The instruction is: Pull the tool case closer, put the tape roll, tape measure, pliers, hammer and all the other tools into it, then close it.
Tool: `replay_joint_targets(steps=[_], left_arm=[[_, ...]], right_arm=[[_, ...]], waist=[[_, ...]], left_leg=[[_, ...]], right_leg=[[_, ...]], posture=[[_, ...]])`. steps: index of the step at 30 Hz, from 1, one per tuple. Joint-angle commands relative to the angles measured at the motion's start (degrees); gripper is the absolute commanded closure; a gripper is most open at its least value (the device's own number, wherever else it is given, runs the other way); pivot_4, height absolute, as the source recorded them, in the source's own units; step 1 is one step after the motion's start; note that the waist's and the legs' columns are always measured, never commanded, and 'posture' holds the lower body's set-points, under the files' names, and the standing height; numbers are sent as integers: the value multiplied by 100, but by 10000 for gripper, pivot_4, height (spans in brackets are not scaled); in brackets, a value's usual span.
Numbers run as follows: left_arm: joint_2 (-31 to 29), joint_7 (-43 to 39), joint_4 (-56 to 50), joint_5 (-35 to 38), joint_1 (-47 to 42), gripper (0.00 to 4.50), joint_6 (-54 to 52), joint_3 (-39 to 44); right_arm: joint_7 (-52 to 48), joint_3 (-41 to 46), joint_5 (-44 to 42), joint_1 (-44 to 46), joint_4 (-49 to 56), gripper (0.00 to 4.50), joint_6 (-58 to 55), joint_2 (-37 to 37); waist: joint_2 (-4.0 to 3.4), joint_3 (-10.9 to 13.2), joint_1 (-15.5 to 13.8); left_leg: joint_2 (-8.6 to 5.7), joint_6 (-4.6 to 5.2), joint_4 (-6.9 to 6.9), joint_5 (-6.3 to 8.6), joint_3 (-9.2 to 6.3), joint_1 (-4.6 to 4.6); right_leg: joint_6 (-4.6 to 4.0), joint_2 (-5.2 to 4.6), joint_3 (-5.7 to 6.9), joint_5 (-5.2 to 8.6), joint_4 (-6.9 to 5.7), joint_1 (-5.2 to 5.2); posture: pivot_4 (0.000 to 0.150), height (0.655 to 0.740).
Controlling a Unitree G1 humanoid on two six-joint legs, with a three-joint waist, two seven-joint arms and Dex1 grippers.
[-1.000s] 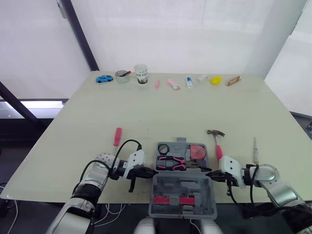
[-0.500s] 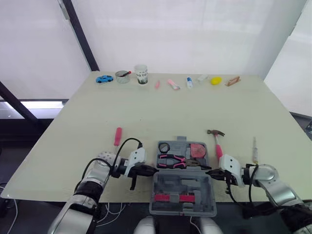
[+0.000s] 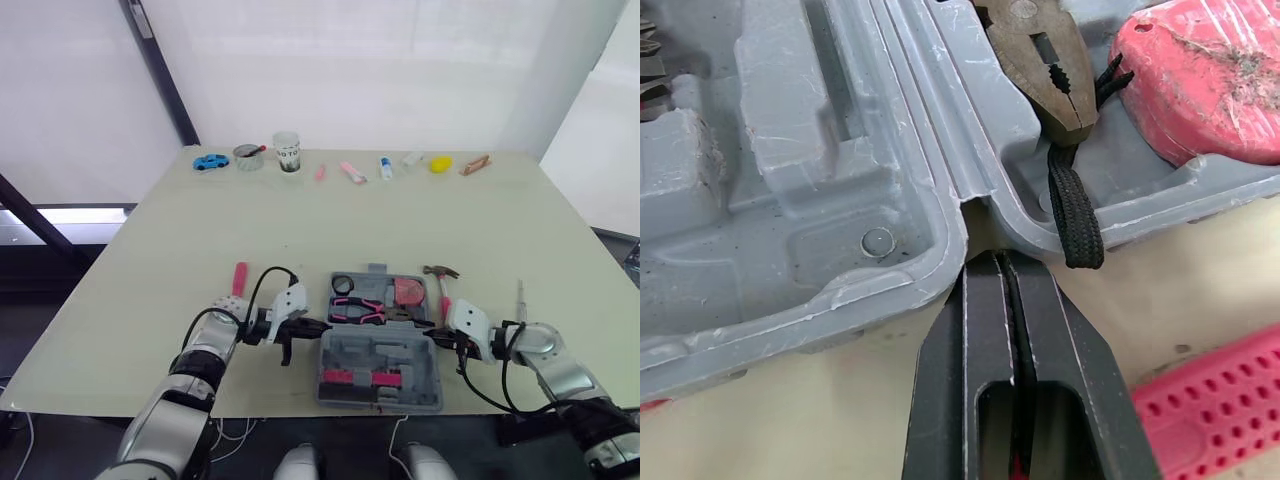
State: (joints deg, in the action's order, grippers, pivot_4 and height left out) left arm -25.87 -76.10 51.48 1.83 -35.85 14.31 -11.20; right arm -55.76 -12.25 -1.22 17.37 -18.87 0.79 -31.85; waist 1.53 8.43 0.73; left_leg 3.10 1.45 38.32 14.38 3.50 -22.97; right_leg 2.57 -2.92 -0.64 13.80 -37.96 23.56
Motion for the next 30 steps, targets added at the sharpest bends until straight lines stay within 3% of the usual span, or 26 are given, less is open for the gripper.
replay_joint_targets(steps=[1,30], left_arm=[[140,-1,7,36,-152,44605,147,51],[24,-26,399,-68,-278,44605,191,204]], right_arm=[[124,86,-16,204,54,45000,233,112],[96,-1,39,306,202,45000,-12,346]], waist=[[0,0,0],[-1,2,15]], left_leg=[[0,0,0,0,0,0],[3,0,-2,0,-1,-1]], right_leg=[[0,0,0,0,0,0],[0,5,-4,-1,0,3]], posture=[[1500,7400],[1500,7400]])
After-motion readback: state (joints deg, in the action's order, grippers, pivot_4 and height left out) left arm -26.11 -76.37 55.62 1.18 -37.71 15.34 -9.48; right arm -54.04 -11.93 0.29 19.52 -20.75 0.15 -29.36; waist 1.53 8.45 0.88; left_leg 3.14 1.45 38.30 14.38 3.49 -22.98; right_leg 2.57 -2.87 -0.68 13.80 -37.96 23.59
